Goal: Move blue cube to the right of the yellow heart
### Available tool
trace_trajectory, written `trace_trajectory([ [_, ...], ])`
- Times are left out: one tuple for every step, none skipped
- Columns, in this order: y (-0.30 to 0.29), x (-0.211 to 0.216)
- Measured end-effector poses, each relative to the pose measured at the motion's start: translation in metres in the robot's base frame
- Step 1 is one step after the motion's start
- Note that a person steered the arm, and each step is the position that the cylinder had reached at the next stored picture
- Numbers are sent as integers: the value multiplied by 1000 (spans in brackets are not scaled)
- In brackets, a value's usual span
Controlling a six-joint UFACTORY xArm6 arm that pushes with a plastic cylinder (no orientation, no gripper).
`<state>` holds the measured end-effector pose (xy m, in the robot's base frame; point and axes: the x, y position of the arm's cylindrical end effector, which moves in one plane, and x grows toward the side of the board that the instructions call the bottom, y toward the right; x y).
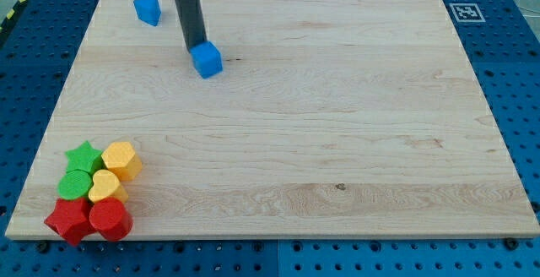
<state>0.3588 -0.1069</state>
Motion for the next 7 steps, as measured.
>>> trace_trajectory([
  [-1,6],
  [9,34],
  [29,102],
  [32,174],
  [17,180],
  [-17,148],
  [-43,107],
])
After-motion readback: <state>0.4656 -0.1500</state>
